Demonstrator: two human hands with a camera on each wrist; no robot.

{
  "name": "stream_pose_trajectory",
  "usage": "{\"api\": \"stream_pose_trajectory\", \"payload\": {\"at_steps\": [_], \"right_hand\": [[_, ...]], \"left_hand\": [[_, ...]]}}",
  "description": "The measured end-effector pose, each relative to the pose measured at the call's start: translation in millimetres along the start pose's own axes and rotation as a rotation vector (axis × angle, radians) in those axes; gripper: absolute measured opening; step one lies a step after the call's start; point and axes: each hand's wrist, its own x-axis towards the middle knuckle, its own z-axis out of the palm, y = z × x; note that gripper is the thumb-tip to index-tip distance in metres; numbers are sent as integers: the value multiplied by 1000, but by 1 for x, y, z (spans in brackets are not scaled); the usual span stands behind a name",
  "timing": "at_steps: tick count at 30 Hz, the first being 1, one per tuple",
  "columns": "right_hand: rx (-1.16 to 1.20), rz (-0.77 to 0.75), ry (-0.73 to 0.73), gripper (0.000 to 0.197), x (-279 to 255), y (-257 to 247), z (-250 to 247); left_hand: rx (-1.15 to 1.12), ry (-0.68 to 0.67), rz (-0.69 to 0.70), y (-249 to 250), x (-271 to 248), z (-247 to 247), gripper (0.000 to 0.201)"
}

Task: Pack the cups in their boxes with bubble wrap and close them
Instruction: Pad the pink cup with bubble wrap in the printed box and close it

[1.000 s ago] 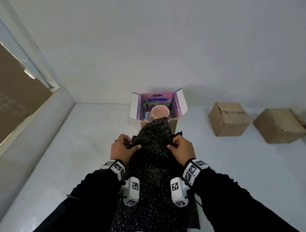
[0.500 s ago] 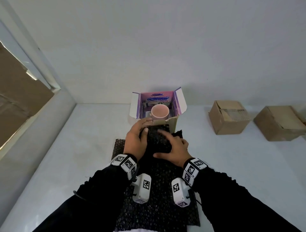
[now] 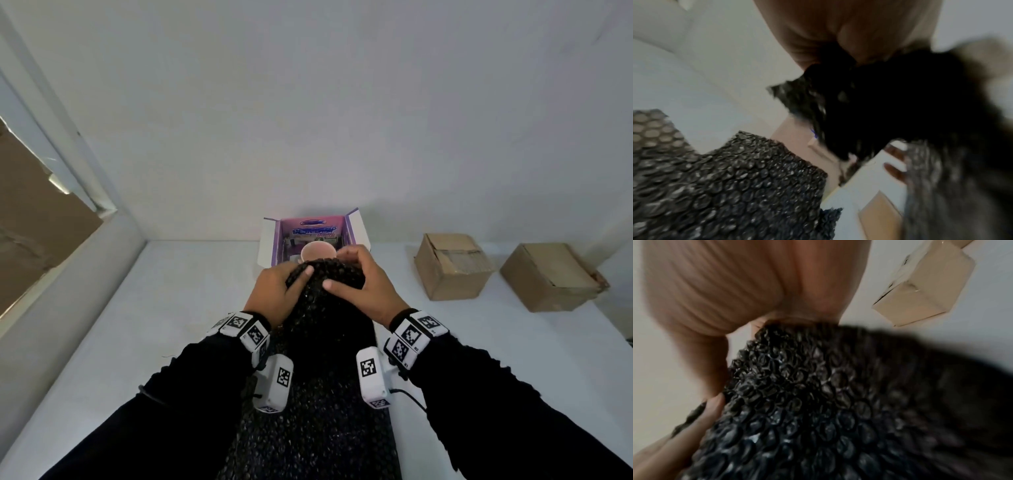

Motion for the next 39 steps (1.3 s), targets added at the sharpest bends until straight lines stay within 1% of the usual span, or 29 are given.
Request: {"api": "stream_pose_trajectory", "payload": {"at_steps": [1,2,3,4,5,7,8,9,10,11,12,13,15,16,18,19,20,21,23,24,25,27,29,31,32,34,35,37,39], "right_hand": [[35,-7,-35,70,2,-3,-3],[55,-27,-69,82,5,-4,-4],[53,-61,-101,83,8,-4,-5],[28,-97,-125,77,13,-2,-5],[-13,-120,-138,65,18,0,-4],[-83,-133,-95,43,30,1,-4],[-80,-119,-44,36,37,0,-4],[-57,-94,10,34,45,1,-5],[-26,-64,58,35,52,2,-6],[19,-30,95,37,60,1,-7],[96,21,115,39,67,-1,-7],[214,88,110,40,74,-4,-8],[438,196,17,48,87,-5,-10],[459,203,-49,57,93,-2,-11],[316,162,-172,72,107,7,-14],[202,137,-200,74,113,13,-15],[107,113,-201,70,120,17,-16],[41,89,-175,63,126,21,-16],[-24,40,-101,49,140,24,-16],[-60,11,-70,46,146,25,-15],[-106,-22,-48,46,153,25,-14],[-236,-82,-20,50,165,26,-8],[-432,-106,42,51,175,27,1],[-565,-151,103,50,183,28,8],[-622,-221,105,49,185,30,11],[-799,-379,66,38,189,38,16],[-876,-407,37,29,190,43,19],[-944,-338,-51,16,190,51,21],[-978,-219,-177,16,187,59,24]], "left_hand": [[-19,-5,-31,1,5,-1,32],[-47,7,-41,2,10,-3,27],[-88,32,-39,3,14,-4,23],[-122,67,-37,5,19,-5,20],[-154,105,-49,6,23,-4,18],[-258,139,-104,8,32,-2,10],[-323,121,-136,8,36,-2,17],[-353,85,-152,7,39,-2,33],[-330,40,-149,4,42,-1,48],[-267,0,-138,1,47,0,57],[-223,-25,-126,-2,52,0,56],[-198,-32,-127,-4,58,1,49],[-176,-7,-143,-10,73,3,32],[-160,6,-157,-13,82,3,29],[-125,9,-174,-18,96,4,42],[-109,-5,-182,-20,103,3,45],[-103,-18,-189,-23,108,4,43],[-98,-20,-197,-26,113,4,37],[-65,29,-187,-35,121,4,25],[-56,50,-172,-39,124,2,24],[-64,55,-167,-43,126,1,29],[-99,32,-151,-49,132,-1,45],[-5,29,-91,-55,138,-1,56],[157,26,-32,-65,144,3,49],[226,10,-16,-70,145,6,41],[346,-55,-4,-79,145,13,28],[394,-96,-10,-83,144,16,25],[473,-149,-4,-89,141,22,20],[626,-161,34,-91,135,28,13]]}}
